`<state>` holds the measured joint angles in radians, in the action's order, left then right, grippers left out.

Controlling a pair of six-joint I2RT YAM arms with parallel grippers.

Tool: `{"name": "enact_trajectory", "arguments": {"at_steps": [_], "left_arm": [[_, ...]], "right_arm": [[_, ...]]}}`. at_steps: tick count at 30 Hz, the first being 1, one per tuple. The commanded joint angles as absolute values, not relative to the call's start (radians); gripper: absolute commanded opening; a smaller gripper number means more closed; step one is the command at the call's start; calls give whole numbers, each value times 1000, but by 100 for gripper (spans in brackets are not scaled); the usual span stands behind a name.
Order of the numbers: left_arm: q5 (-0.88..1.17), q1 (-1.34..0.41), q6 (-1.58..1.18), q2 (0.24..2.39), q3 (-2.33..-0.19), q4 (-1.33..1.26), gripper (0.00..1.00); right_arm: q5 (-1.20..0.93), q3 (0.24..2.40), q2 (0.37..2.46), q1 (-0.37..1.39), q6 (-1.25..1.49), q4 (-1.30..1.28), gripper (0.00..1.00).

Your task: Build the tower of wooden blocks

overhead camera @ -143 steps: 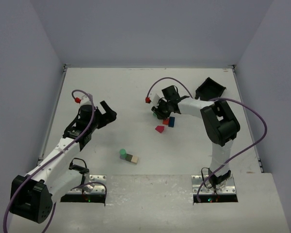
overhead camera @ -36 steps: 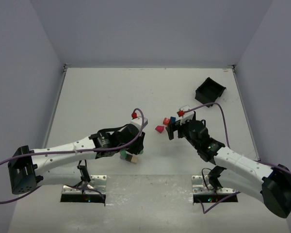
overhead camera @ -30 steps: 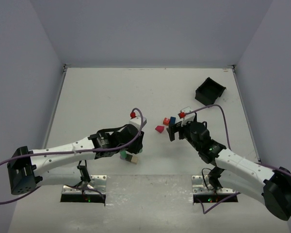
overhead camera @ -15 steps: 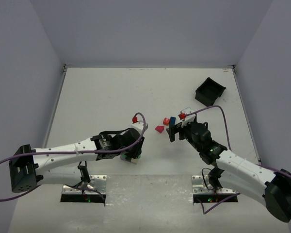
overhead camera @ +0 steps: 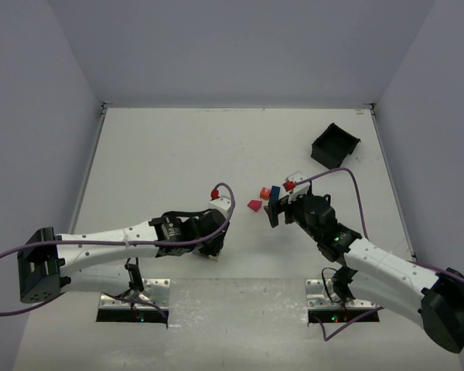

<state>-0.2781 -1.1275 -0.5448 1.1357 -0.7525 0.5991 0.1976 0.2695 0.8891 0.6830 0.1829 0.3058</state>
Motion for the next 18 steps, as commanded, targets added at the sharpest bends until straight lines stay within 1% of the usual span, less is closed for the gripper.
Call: {"name": "enact_trajectory", "arguments": {"at_steps": [1, 18], "left_arm": [[-299, -1141, -556, 1161, -769, 551, 0], [-327, -1151, -549, 1146, -771, 551, 0]], "right_arm": [[187, 289, 888, 680, 169, 343, 99], [169, 286, 894, 681, 161, 358, 99]]}}
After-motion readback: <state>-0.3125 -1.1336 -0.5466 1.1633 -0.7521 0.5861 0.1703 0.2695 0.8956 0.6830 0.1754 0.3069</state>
